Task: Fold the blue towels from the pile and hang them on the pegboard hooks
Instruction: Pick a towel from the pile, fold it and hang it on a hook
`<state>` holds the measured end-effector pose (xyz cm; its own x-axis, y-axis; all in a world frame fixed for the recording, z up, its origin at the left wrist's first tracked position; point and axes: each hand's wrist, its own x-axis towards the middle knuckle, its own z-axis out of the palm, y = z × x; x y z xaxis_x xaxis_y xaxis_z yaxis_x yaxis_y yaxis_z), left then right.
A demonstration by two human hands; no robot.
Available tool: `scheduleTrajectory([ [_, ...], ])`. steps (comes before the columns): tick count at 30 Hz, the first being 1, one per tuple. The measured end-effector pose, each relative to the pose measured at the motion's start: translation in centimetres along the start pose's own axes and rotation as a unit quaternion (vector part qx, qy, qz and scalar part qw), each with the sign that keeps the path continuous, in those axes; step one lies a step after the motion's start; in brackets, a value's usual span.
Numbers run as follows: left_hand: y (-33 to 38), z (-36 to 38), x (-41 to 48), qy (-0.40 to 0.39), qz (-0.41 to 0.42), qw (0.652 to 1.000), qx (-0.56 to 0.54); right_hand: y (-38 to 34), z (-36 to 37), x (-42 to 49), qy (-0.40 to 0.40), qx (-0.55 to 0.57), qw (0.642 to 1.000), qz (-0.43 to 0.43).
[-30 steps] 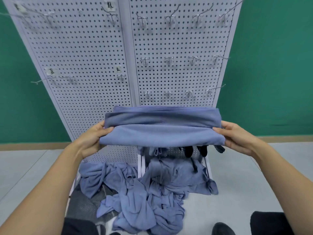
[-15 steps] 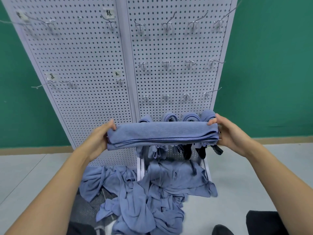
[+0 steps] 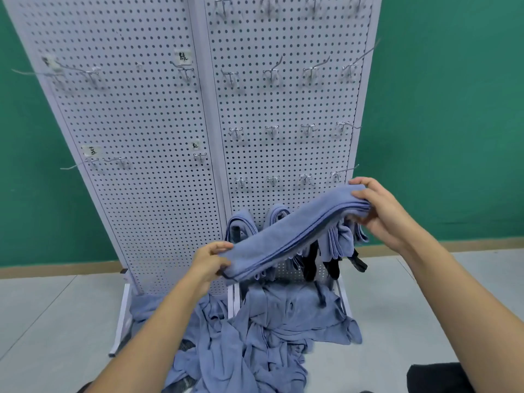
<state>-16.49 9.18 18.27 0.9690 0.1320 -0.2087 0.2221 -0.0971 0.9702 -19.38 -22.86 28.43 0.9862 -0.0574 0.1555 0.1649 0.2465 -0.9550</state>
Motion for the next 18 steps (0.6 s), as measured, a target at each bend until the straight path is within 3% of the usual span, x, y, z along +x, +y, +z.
scheduleTrajectory([
  [4,1.7,4.3,-1.6,-0.004,0.027,0.999,0.026,-3.3,2.1,1.1,-0.005,0.017,1.000,-0.019],
  [9,6.6,11.0,-4.5,-0.096,0.142,0.984,0.044,-5.9,3.7,1.6,0.004,-0.081,0.996,-0.033],
  [13,8.8,16.8,-6.7,-0.152,0.190,0.969,0.041,-7.3,3.1,1.8,0.027,-0.093,0.994,-0.056],
  [15,8.8,19.2,-6.5,-0.117,0.216,0.968,0.048,-8.2,2.5,1.9,0.035,-0.062,0.996,-0.059],
  [18,8.6,21.5,-5.1,0.001,0.236,0.963,0.131,-9.6,1.4,1.9,0.045,0.010,0.997,-0.063],
])
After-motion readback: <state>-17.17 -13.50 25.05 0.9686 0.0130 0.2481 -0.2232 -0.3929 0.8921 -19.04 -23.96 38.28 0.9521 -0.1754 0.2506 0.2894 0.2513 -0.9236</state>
